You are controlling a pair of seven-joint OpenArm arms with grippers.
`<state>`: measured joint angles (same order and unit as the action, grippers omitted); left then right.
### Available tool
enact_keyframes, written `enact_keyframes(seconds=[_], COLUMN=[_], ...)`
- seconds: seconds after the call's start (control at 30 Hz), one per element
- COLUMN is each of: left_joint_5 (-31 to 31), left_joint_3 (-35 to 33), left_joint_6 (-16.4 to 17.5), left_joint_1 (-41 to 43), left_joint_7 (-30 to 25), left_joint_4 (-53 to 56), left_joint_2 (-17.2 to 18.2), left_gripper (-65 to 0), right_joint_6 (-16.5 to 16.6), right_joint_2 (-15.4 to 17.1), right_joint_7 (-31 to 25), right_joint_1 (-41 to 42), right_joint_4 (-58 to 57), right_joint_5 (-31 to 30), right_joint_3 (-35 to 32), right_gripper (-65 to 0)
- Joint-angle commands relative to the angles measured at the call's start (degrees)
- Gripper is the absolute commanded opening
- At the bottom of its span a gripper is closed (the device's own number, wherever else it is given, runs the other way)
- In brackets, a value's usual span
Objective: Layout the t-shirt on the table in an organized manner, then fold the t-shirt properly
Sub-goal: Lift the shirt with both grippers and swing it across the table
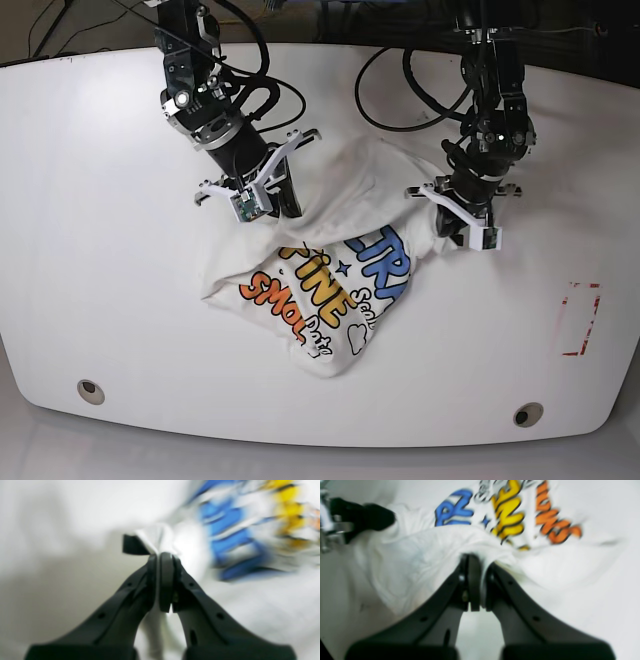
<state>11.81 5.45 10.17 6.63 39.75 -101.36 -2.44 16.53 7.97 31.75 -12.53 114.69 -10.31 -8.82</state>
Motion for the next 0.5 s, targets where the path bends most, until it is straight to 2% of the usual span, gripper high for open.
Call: enact_keyframes(seconds=[0.0,0.1,0.47], left_joint_5=[1.0,0.9,0.5], left_joint_3=[-0.2,0.4,0.5], left_joint_6=[2.3,3.1,3.0], left_joint_1=[-1.4,-3.6,-18.1], left_joint_7=[0.3,1.2,3.5], left_joint_4=[-5.1,-8.0,-12.7], left_joint_2=[-0.3,-0.3,-0.1], left_gripper=[-65.0,-65.0,-65.0], right_joint_6=[0.0,0.0,0.0], right_joint_2=[-0.1,-0.1,0.2], right_joint_7=[-2.6,-3.4,-3.5], right_joint_1=[2.5,4.3,16.1], right_joint_4=[1.4,1.3,1.4], right_joint_5=[-0.3,-0.1,-0.2], right_joint_3=[0.7,1.7,9.7], right_gripper=[-65.0,-65.0,-65.0])
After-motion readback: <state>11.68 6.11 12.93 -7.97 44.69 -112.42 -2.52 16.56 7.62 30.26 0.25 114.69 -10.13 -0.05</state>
